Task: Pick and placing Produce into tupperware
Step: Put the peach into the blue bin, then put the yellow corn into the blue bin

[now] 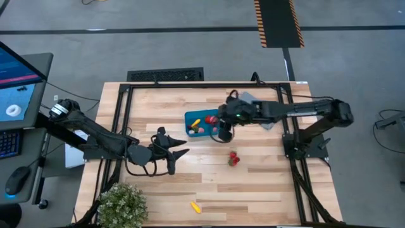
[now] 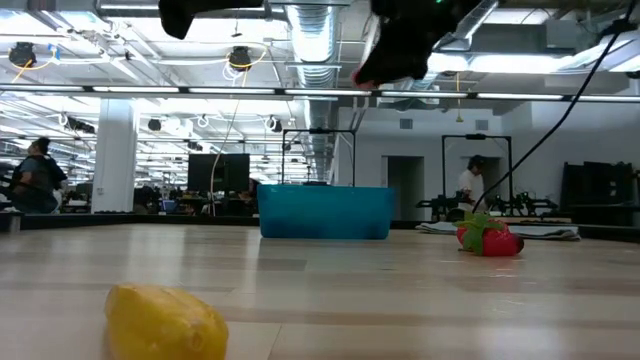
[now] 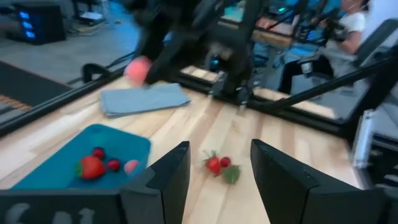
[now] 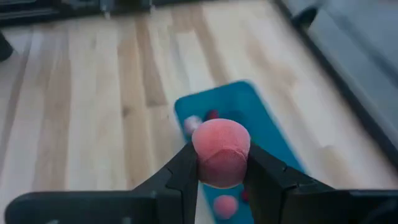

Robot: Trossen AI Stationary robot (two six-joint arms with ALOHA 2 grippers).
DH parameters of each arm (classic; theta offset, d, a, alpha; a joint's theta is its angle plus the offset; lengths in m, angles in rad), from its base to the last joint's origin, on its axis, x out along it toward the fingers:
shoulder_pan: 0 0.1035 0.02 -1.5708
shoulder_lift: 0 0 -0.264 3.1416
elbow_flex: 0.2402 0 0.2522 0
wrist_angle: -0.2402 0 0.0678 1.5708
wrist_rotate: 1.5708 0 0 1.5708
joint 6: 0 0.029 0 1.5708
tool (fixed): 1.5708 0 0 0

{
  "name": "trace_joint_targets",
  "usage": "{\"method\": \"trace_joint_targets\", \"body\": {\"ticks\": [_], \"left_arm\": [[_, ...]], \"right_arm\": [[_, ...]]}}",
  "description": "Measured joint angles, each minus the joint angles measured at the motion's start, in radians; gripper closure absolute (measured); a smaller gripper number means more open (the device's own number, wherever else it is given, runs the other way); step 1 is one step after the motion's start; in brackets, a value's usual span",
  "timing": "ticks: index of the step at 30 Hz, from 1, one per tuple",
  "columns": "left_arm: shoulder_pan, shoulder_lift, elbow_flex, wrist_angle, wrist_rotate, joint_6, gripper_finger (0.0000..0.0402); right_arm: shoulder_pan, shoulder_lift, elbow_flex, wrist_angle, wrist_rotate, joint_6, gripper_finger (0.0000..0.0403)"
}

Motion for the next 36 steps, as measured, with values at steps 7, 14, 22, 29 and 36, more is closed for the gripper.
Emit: {"method": "trace_joint_targets", "body": {"ticks": [7, 14, 22, 29, 36], "left_arm": [[-0.027, -0.086, 0.001, -0.066, 0.040, 0.009, 0.0242], [-0.067, -0.132, 0.000, -0.090, 0.050, 0.002, 0.0242], [-0.093, -0.136, 0.000, -0.116, 0.049, 0.000, 0.0242], [-0.097, -0.136, 0.000, -0.134, 0.041, -0.014, 0.0242], [-0.097, -0.136, 0.000, -0.140, 0.047, -0.015, 0.0242]], "right_arm": [[-0.073, 0.172, 0.081, -0.039, -0.091, 0.033, 0.0275], [-0.141, 0.314, 0.147, -0.070, -0.158, 0.031, 0.0277], [-0.174, 0.416, 0.214, -0.098, -0.214, 0.037, 0.0258], [-0.177, 0.416, 0.277, -0.107, -0.215, 0.038, 0.0185], [-0.200, 0.417, 0.283, -0.187, -0.219, 0.062, 0.0135]]}}
